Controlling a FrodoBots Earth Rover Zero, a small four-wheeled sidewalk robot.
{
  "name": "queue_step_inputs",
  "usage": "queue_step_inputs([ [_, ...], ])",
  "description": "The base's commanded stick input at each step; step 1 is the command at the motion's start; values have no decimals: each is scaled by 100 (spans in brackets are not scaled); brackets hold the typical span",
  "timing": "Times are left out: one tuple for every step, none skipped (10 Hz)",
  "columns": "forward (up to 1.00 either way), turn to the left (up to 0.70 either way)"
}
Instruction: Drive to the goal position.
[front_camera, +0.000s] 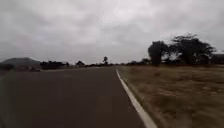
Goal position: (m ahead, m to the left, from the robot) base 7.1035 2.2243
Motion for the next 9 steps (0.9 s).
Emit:
queue_step_inputs([
  [85,0],
  [85,0],
  [85,-7],
  [85,-23],
  [85,-19],
  [85,-5],
  [85,0],
  [85,0],
  [85,-9],
])
